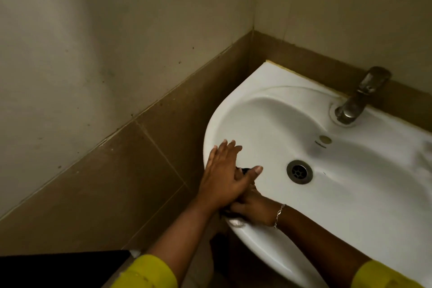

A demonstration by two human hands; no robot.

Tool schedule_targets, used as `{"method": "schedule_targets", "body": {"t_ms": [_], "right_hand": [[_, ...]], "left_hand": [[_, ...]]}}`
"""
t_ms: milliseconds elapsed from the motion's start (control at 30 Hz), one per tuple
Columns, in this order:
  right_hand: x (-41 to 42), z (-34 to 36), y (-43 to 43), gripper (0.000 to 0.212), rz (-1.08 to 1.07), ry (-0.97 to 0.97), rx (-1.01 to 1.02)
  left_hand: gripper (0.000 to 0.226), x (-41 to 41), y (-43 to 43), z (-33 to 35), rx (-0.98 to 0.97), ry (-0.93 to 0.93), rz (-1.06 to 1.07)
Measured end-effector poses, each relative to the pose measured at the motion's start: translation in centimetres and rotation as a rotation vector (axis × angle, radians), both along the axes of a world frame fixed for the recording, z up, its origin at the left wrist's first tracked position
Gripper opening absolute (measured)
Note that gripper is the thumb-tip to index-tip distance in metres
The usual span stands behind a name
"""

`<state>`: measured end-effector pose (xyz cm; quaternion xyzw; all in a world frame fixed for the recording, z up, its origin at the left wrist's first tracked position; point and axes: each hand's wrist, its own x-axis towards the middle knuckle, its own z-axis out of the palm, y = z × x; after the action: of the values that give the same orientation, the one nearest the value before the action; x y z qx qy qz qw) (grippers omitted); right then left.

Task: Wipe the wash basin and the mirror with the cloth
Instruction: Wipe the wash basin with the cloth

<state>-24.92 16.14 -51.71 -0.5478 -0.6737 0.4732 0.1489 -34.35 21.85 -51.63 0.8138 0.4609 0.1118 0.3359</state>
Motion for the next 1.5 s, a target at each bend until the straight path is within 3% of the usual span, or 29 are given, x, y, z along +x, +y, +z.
{"method": "schedule_targets", "body": {"t_ms": [167, 300, 467, 633, 933, 1200, 1333, 1433, 1500], "right_hand": [[1.2, -1.7, -2.4, 0.104, 0.039, -0.044, 0.019], [2.2, -1.3, -4.6, 0.108, 0.099, -0.085, -0.089], [3.8, -1.2, -7.2, 0.109, 0.111, -0.122, -0.126], [5.6, -0.8, -9.5, 0.097, 0.112, -0.163, -0.168], [10.3, 0.7, -14.3, 0.082, 0.148, -0.306, -0.163], [16.1, 3.0, -17.1, 0.085, 0.245, -0.564, -0.141], [20.6, 2.9, -17.1, 0.102, 0.362, -0.805, -0.089], [23.9, 3.1, -15.8, 0.073, 0.464, -1.043, 0.129], [26.2, 2.8, -14.8, 0.065, 0.526, -1.202, 0.204]], "left_hand": [[0.096, 1.1, 1.7, 0.6, 0.051, 0.164, -0.080], [0.110, 1.4, 2.2, 0.0, 0.225, 0.394, -0.185], [0.100, 1.8, 2.3, -0.1, 0.293, 0.601, -0.262], [0.078, 1.8, 2.2, 0.3, 0.293, 0.653, -0.286], [0.076, 1.9, 2.3, 0.3, 0.305, 0.705, -0.293], [0.076, 2.1, 2.2, 0.3, 0.308, 0.731, -0.288], [0.077, 2.2, 2.2, 0.1, 0.320, 0.729, -0.276], [0.075, 2.1, 2.1, 0.1, 0.328, 0.711, -0.270], [0.075, 2.2, 2.1, 0.1, 0.328, 0.700, -0.265]]}}
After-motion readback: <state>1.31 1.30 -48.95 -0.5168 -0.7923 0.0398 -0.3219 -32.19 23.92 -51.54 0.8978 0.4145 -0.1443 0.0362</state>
